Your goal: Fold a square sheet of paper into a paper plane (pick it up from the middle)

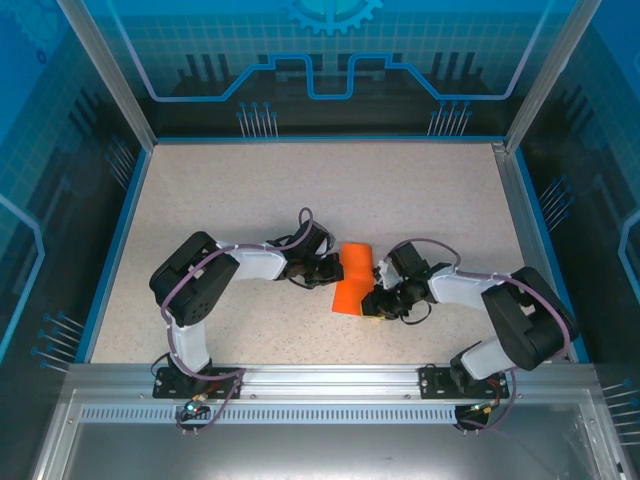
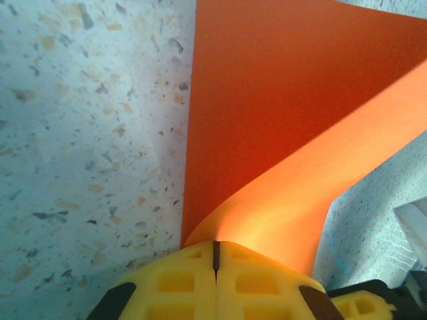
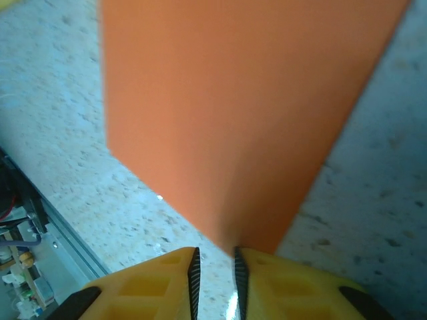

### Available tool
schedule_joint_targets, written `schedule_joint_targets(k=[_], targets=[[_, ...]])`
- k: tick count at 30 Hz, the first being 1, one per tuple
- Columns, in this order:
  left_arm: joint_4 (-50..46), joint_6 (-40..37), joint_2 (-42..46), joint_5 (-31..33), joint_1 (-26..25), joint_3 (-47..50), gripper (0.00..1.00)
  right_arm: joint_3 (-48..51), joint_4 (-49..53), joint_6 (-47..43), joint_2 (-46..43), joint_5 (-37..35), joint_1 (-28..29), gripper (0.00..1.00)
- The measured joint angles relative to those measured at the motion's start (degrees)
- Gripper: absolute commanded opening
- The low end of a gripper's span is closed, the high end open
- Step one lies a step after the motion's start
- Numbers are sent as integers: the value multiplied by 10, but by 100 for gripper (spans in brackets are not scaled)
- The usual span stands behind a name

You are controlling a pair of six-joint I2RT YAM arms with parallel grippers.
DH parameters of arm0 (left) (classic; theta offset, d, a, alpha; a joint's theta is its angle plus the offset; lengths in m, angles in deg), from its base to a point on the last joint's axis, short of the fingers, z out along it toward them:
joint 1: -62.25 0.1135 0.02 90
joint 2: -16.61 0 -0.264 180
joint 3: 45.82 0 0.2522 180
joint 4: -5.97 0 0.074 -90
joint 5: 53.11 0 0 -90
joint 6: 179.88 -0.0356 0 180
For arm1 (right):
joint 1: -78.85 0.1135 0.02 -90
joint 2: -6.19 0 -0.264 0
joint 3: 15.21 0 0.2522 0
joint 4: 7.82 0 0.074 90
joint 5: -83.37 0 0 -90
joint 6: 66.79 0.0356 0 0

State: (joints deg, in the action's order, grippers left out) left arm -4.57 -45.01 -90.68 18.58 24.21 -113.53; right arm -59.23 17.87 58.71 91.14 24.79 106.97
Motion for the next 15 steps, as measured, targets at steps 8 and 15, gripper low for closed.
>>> schedule_joint_targets(k=[8,15], targets=[[0,-2,0,0,0,0,0,4,12,-2,-20,3,-17,24],[0,-2,0,0,0,0,0,-63,15,-9,-26,13,-81,23]])
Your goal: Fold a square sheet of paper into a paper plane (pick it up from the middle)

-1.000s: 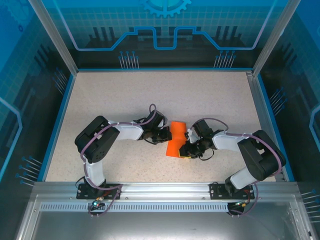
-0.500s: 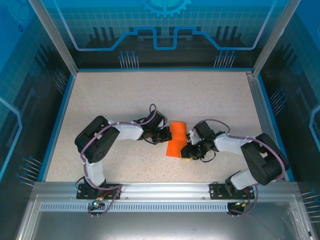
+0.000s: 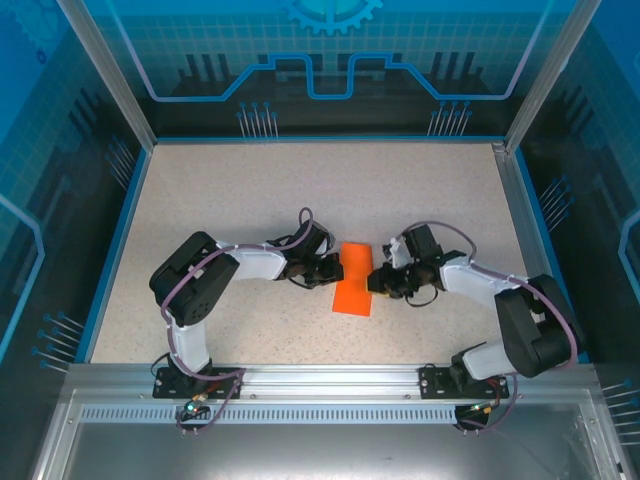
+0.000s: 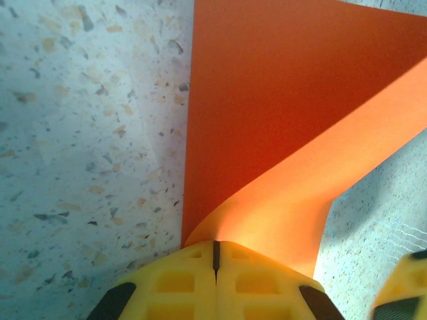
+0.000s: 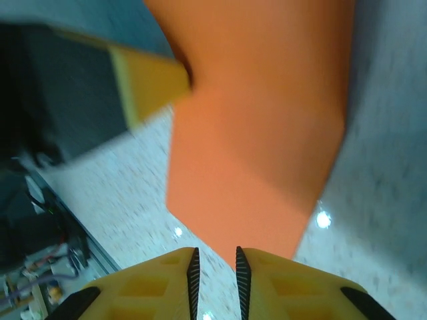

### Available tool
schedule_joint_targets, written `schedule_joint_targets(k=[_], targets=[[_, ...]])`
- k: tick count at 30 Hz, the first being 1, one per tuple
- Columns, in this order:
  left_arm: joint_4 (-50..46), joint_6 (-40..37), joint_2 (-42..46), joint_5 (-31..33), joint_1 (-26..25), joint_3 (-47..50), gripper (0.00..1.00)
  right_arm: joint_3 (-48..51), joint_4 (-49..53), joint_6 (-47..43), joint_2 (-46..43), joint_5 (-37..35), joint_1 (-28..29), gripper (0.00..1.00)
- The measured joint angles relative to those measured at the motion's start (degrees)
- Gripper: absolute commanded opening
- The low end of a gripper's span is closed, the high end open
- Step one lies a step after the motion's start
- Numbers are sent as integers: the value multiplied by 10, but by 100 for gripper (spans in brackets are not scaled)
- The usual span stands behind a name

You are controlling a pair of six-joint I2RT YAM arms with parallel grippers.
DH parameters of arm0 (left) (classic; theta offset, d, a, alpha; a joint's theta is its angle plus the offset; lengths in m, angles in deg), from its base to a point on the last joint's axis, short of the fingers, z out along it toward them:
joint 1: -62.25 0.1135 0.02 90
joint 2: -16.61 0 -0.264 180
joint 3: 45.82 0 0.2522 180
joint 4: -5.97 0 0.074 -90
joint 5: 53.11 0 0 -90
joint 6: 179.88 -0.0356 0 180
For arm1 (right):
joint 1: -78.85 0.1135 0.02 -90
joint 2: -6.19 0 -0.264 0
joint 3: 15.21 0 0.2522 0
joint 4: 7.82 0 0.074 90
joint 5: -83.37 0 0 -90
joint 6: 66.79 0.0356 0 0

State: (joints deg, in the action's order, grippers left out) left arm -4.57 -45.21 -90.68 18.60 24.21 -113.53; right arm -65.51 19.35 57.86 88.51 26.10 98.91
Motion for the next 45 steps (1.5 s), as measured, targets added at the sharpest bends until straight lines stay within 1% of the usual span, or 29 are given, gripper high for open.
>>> schedule_joint_targets(k=[5,12,17,22,28,30,35,45], targets=[[0,0,0,0,0,-1,0,-53,-39,-5,80,23,-23,21],[-7,-2,0,0,0,-3,0,-55,-51,-21,157,14,-37,21],[-14,-2,0,1,0,-7,0,-49,-64,-21,163,37,-48,21],[-15,-8,0,1,0,-7,0,-49,-58,-24,152,34,-49,23],[-17,-11,-3,0,0,-10,0,-92,-27,-43,142,33,-51,23],[-19,-12,-3,0,0,-11,0,-109,-30,-48,153,35,-52,22],[-19,-11,-3,0,0,-11,0,-124,-34,-51,214,25,-55,21],[-24,-16,-4,0,0,-14,0,-141,-12,-52,215,23,-59,22]])
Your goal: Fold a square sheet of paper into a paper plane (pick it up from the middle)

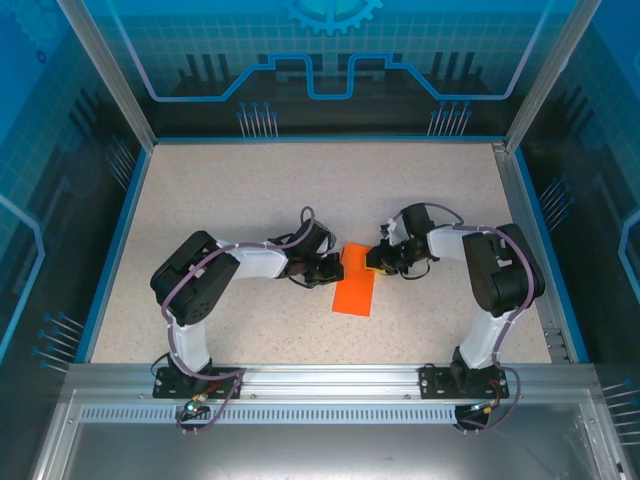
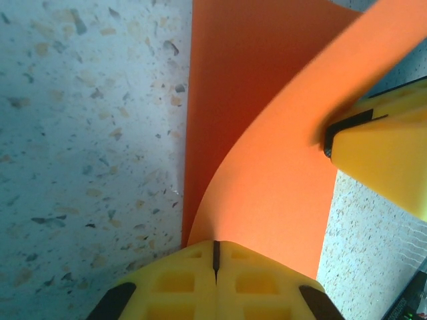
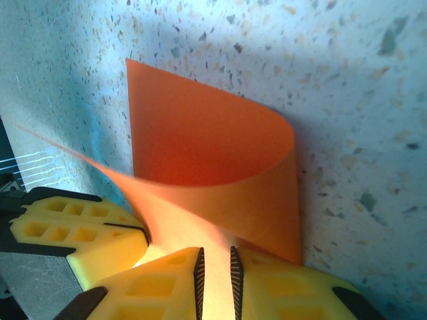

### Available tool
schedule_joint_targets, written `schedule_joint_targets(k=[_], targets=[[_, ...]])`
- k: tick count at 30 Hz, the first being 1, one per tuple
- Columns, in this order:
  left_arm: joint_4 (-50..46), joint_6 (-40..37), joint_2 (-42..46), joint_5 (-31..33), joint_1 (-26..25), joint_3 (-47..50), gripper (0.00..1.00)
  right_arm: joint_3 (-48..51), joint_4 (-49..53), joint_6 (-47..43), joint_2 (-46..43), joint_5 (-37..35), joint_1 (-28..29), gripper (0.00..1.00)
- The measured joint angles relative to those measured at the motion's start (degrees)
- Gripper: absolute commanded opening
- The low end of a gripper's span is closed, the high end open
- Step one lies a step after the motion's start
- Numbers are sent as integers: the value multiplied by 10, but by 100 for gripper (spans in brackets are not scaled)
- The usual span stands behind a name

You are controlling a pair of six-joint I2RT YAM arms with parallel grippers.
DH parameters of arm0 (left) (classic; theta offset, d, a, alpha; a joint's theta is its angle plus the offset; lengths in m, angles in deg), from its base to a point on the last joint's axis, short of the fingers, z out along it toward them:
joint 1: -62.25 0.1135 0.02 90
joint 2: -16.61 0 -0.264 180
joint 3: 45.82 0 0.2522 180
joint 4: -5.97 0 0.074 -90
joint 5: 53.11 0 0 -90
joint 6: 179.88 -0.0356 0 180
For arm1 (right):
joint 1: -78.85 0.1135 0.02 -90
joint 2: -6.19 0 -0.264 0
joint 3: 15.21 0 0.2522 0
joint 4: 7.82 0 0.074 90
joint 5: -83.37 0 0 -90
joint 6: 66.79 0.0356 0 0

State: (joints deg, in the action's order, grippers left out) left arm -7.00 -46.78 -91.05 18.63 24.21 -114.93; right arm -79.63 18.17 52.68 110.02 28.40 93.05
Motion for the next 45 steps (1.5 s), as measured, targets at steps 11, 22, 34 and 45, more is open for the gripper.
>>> schedule_joint_targets(k=[11,22,34,45], targets=[[-5,0,0,0,0,-3,0,-70,14,-2,42,-16,-4,21],[-8,-2,-1,0,0,-4,0,-82,34,-3,52,-21,-7,21],[-9,-2,-1,0,0,-4,0,-116,49,-11,78,-32,-18,20],[-10,-2,-1,1,0,-5,0,-117,52,-13,76,-24,-20,20]])
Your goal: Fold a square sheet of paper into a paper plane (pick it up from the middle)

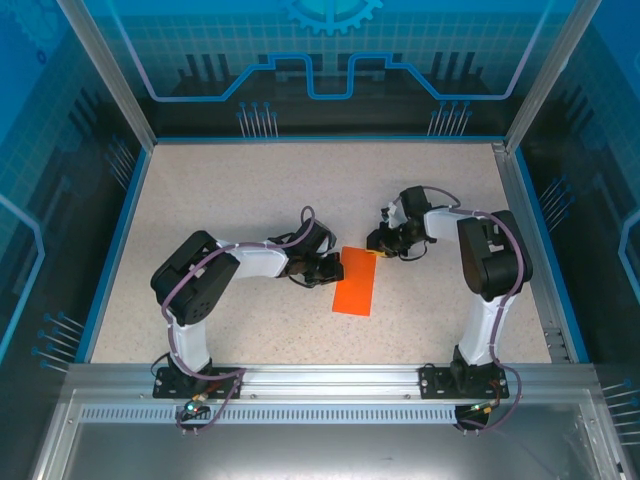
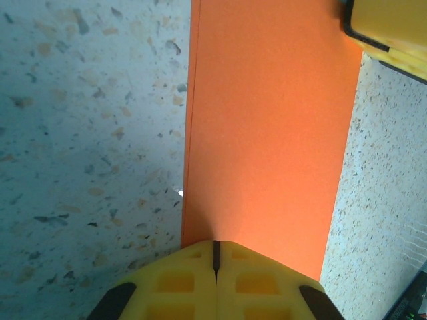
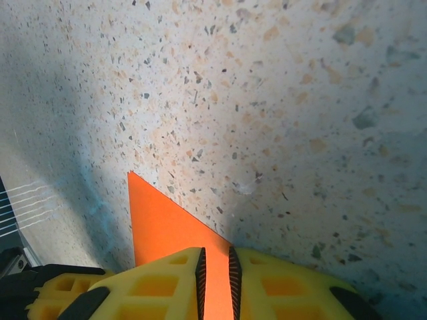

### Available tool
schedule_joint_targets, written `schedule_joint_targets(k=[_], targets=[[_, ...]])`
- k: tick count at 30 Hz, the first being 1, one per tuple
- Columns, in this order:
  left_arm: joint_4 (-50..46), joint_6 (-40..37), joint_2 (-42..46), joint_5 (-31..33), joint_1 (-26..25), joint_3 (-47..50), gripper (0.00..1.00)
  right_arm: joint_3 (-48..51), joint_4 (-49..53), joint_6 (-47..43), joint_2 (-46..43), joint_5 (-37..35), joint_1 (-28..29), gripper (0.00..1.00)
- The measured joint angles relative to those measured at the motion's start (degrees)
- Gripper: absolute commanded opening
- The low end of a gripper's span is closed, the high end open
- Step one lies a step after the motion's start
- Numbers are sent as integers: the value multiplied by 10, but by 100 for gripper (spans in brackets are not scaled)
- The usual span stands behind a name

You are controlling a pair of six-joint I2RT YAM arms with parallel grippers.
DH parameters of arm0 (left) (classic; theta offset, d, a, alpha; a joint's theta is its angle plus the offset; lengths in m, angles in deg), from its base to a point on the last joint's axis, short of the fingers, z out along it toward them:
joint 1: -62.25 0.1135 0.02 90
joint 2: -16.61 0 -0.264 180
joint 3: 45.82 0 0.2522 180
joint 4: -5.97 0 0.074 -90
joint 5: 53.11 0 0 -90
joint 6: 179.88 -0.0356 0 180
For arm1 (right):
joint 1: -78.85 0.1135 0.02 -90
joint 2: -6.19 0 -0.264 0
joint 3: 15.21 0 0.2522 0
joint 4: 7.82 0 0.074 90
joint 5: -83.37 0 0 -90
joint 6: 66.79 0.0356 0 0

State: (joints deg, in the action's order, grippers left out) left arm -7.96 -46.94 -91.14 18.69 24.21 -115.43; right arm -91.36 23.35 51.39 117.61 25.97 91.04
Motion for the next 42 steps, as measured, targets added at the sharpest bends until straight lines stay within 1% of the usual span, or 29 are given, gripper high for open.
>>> schedule_joint_targets(k=[14,19,25,28,32,36,40,42], targets=[[-2,0,0,1,0,0,0,-12,6,-2,15,11,-14,20],[-2,0,0,1,0,0,0,-17,13,-3,16,15,-15,22],[-2,1,2,2,-1,0,0,-63,63,-18,23,-12,-15,24],[-3,2,3,4,-2,0,0,-70,77,-26,16,-27,-14,27],[-9,5,6,4,-4,0,0,-57,97,-31,-27,-51,-12,31],[-12,6,15,4,-4,1,0,-20,105,-33,-105,-72,-1,33],[-11,6,30,4,-5,1,11,24,106,-34,-157,-90,22,32],[-12,7,39,4,-5,1,15,57,105,-31,-177,-98,33,32]])
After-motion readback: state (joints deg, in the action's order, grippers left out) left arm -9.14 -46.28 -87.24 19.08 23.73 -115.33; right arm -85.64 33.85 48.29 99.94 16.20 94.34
